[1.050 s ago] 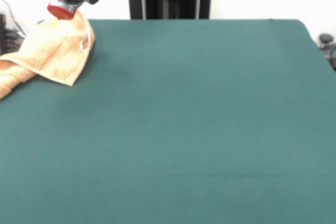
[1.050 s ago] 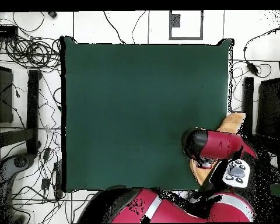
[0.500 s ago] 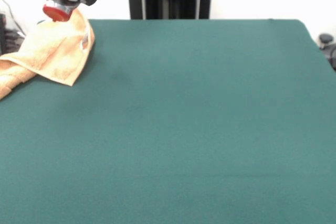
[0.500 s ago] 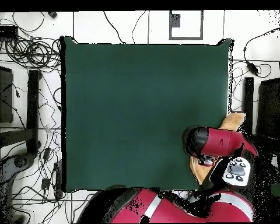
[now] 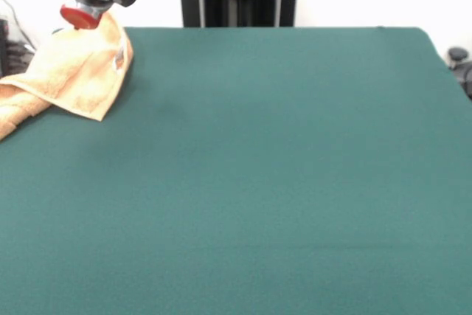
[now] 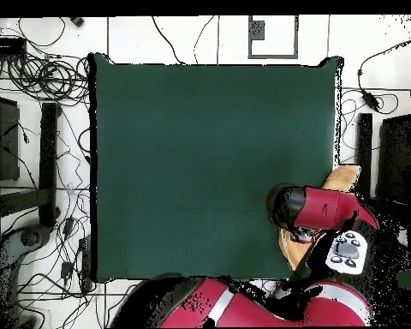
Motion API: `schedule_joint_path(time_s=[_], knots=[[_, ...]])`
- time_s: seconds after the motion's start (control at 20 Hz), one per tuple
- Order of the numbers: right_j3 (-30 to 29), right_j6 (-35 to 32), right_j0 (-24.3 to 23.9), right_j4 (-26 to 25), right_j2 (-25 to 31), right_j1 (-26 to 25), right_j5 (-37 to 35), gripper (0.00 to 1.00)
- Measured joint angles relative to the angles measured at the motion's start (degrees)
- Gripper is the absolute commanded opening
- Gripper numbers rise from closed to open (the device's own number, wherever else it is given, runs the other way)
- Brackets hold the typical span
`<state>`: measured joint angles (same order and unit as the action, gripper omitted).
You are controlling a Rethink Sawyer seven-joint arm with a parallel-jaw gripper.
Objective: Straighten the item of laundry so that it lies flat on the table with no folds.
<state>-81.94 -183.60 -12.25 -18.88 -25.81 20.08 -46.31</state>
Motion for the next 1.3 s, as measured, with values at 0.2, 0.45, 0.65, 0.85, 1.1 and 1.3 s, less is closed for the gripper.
schedule_joint_path(time_s=[0.2, 0.45, 0.65, 0.85, 1.1, 1.3], knots=[[-0.03, 0.0, -0.46, 0.19, -0.07, -0.17, -0.02, 0.0], [-0.22, 0.0, -2.25, -1.03, 0.07, 0.44, 0.7, 0.0], [-1.2, 0.44, -6.72, -11.6, 0.5, 2.93, 8.24, 0.0], [-3.2, 4.03, -14.88, -19.73, 2.34, 6.83, 16.55, 0.0], [-5.64, 16.63, -33.98, -28.38, 7.32, 13.79, 24.88, 0.0], [-6.73, 24.18, -42.55, -30.15, 9.65, 16.57, 25.47, 0.0]])
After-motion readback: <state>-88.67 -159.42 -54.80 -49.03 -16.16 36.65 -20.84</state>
